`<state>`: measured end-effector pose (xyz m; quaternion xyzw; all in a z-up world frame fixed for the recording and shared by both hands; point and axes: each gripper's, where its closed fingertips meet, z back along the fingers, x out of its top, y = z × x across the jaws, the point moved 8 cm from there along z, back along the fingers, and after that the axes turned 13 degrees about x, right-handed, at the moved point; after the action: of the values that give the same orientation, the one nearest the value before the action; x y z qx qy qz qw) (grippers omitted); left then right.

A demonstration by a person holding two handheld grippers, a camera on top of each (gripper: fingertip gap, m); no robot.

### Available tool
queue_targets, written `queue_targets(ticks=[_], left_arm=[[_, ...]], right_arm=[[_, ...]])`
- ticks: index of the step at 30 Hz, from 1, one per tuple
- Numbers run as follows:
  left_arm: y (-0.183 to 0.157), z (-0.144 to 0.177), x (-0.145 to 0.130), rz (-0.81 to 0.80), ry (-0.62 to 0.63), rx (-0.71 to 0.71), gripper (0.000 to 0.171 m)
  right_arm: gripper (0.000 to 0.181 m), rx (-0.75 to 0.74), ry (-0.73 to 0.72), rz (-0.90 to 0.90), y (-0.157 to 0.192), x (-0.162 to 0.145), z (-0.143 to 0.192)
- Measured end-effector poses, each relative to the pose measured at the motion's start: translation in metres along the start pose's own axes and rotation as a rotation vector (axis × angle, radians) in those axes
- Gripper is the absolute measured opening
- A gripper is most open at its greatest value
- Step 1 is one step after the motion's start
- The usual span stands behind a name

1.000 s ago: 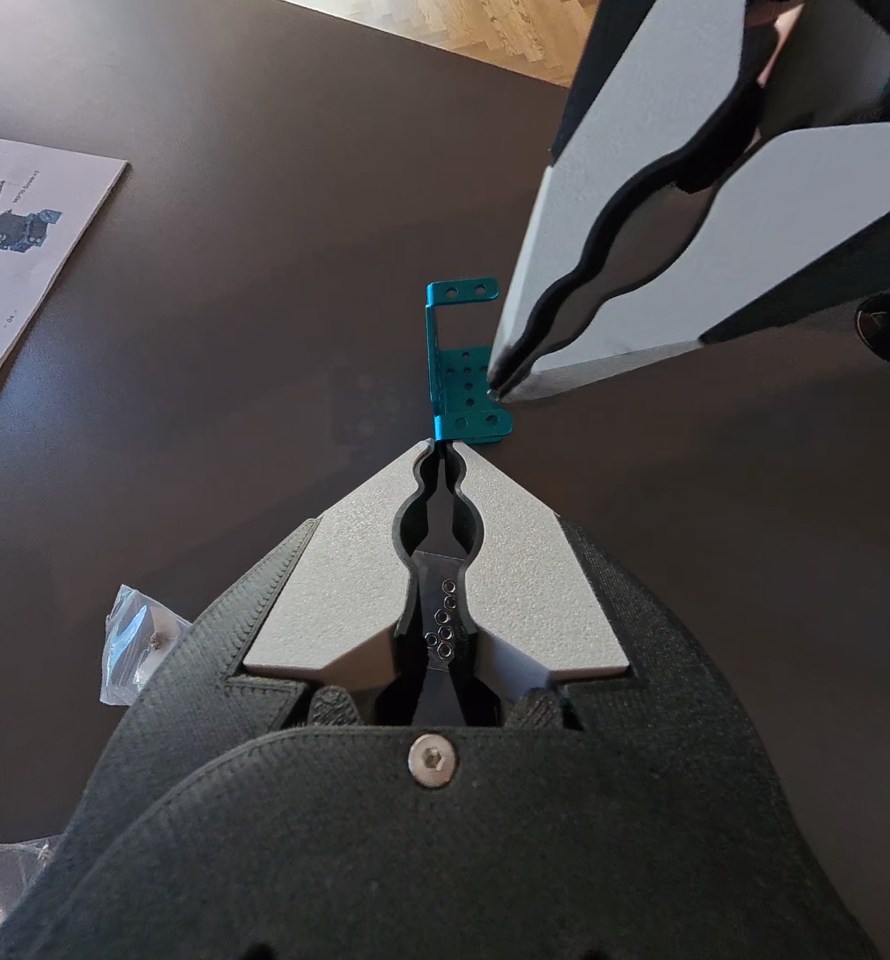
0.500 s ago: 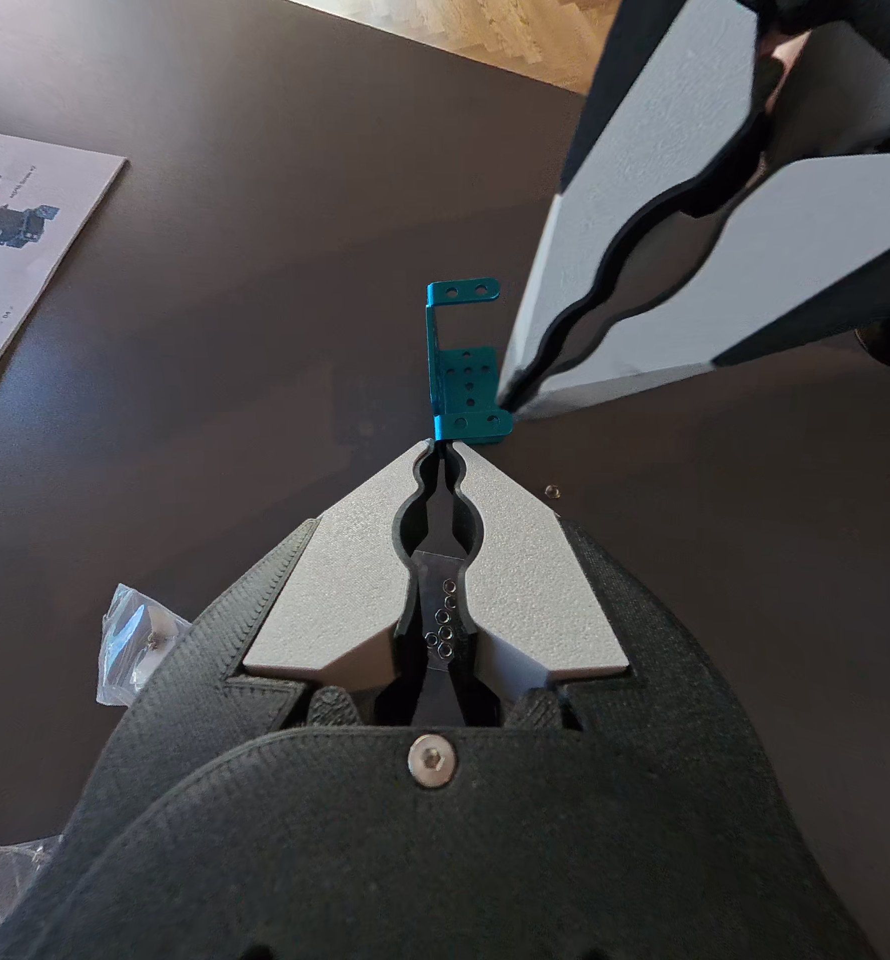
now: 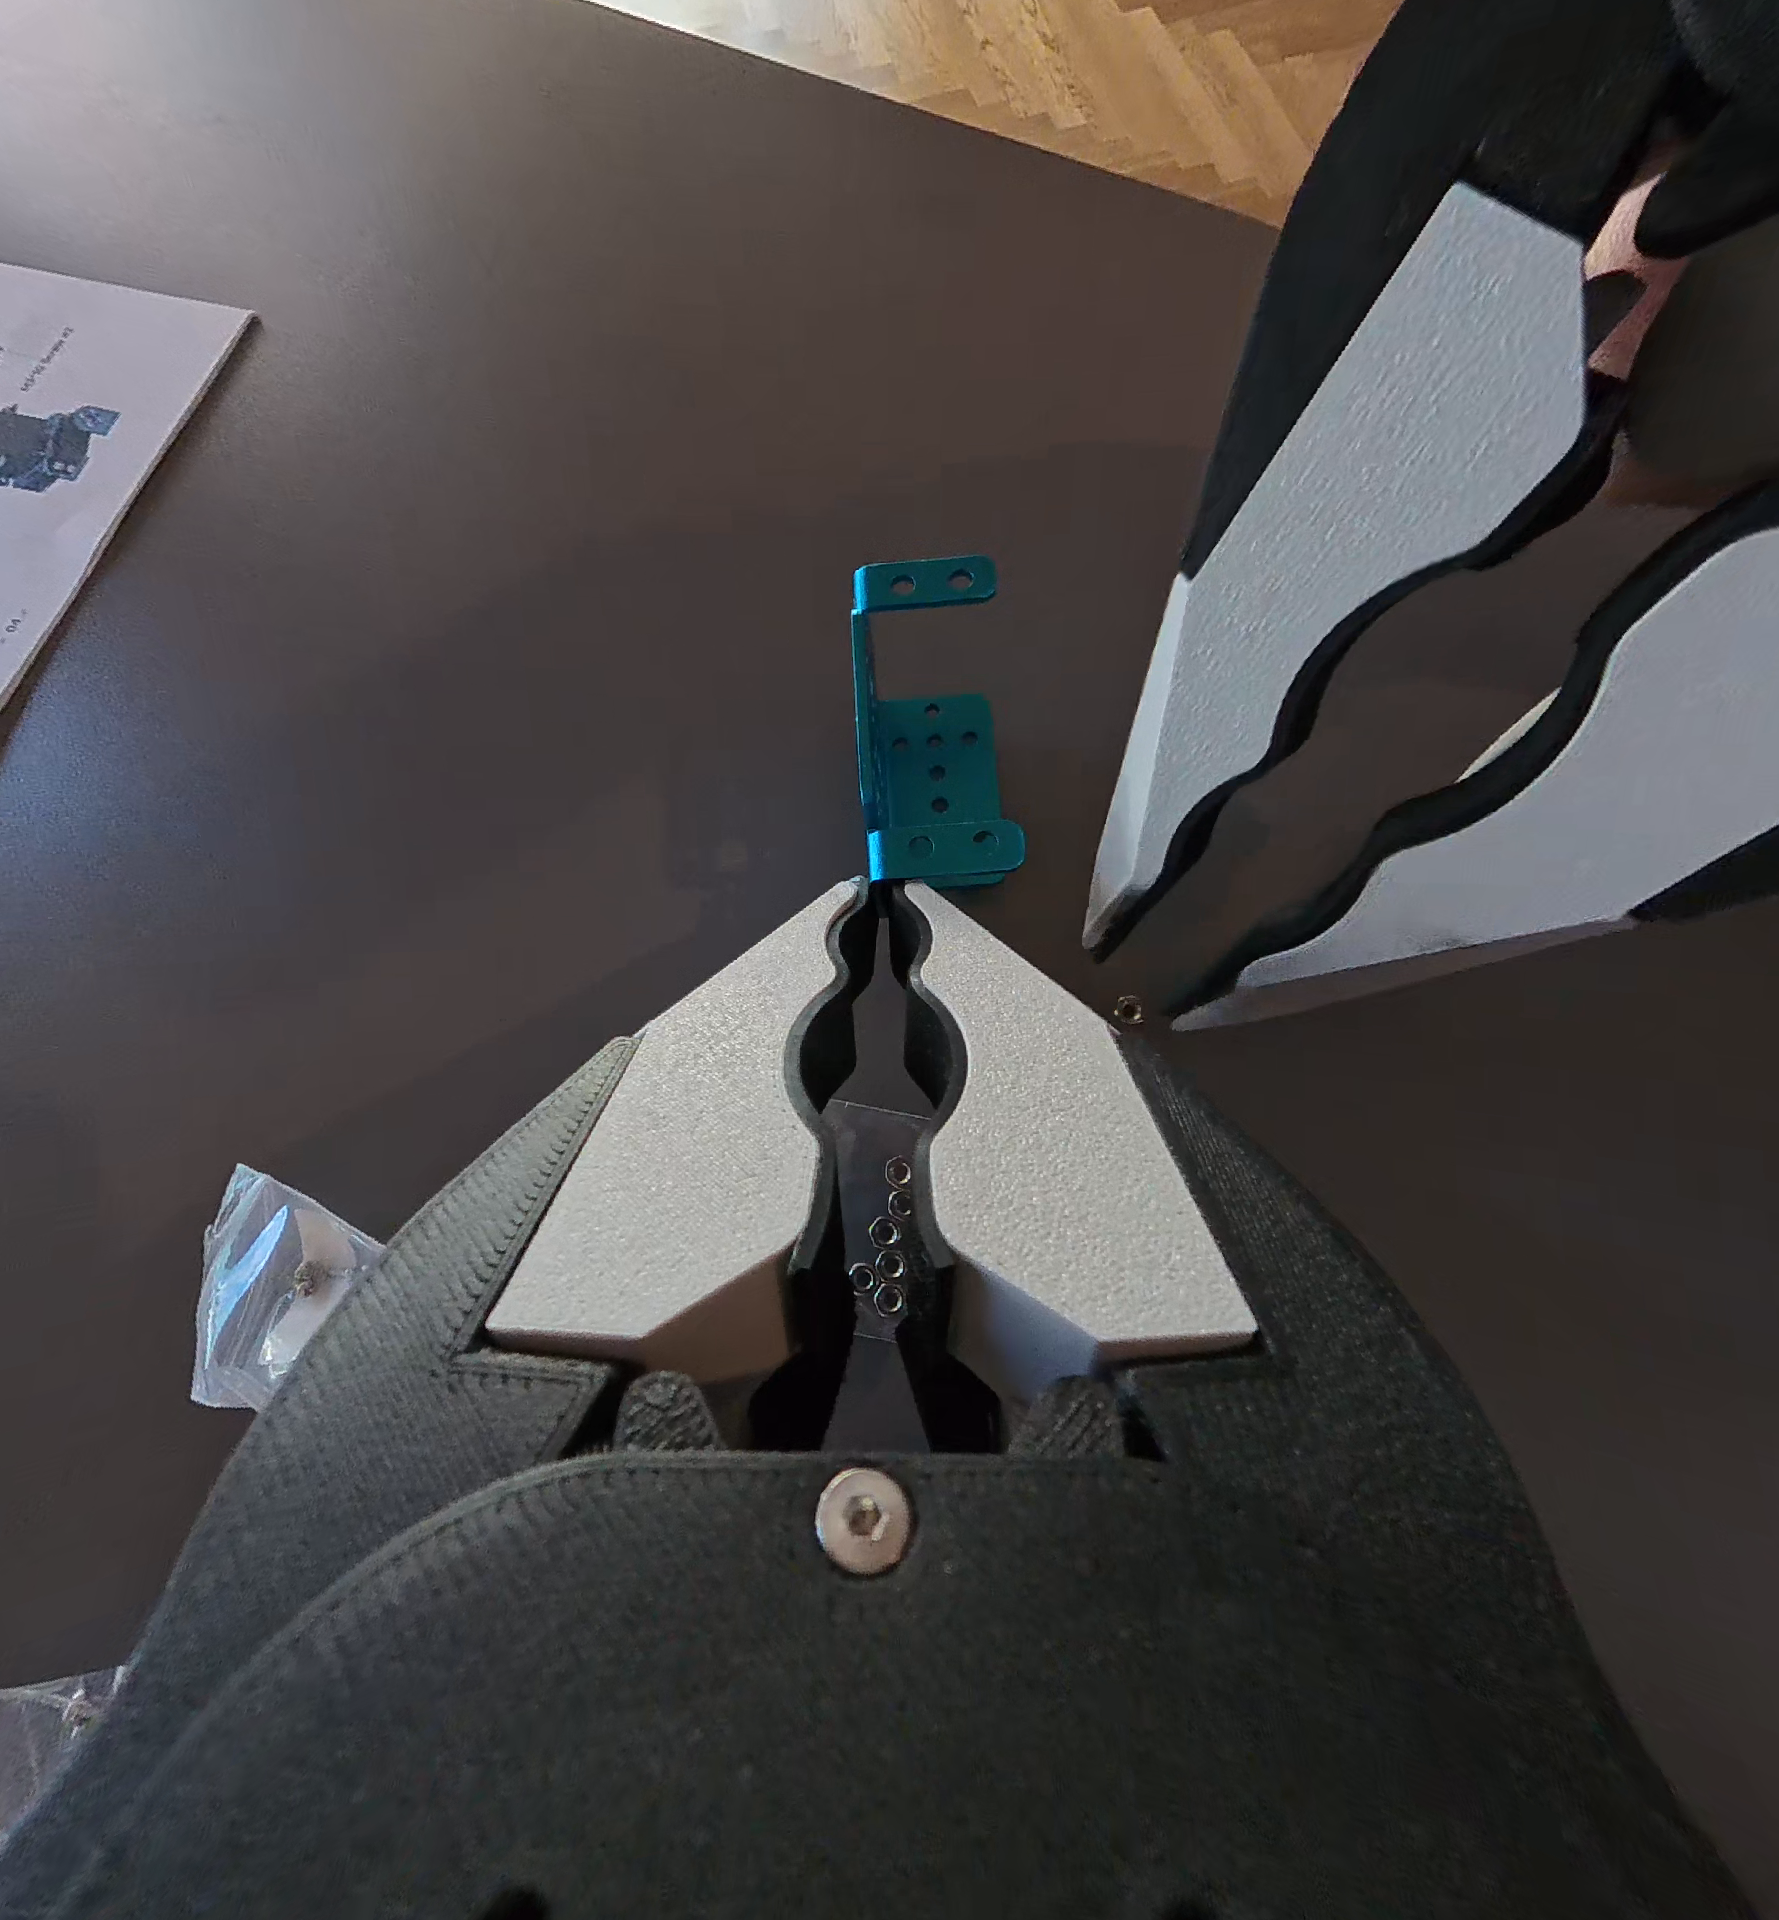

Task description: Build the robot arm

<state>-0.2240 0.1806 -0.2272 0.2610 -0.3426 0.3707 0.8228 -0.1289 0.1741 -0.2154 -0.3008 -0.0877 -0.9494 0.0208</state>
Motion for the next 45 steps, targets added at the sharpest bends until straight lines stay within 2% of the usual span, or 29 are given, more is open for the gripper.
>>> queue_targets(ticks=[5,10,14,31,35,41,45], left_arm=[[0.0,0.0,0.0,-0.007,0.002,0.004,0.001],[0.0,0.0,0.0,-0.005,0.004,0.001,0.001],[0.002,0.0,0.0,0.007,0.007,-0.002,0.001],[0.003,0.0,-0.001,0.021,0.003,-0.007,0.001],[0.003,0.0,-0.001,0.021,0.002,-0.004,0.001],[0.003,0.0,-0.001,0.025,0.003,-0.004,0.001],[0.003,0.0,0.0,0.015,0.004,0.003,0.001]], right_arm=[[0.015,0.001,0.14,0.142,0.0,0.001,-0.004],[0.013,0.073,0.24,0.222,-0.001,0.009,-0.008],[0.01,0.11,0.268,0.254,-0.002,0.012,-0.01],[0.006,0.164,0.253,0.214,-0.005,0.01,-0.009],[0.005,0.117,0.247,0.24,-0.004,0.006,-0.003],[0.005,-0.028,0.111,0.196,-0.017,0.008,0.036],[0.005,-0.06,0.111,0.194,-0.027,0.013,0.034]])
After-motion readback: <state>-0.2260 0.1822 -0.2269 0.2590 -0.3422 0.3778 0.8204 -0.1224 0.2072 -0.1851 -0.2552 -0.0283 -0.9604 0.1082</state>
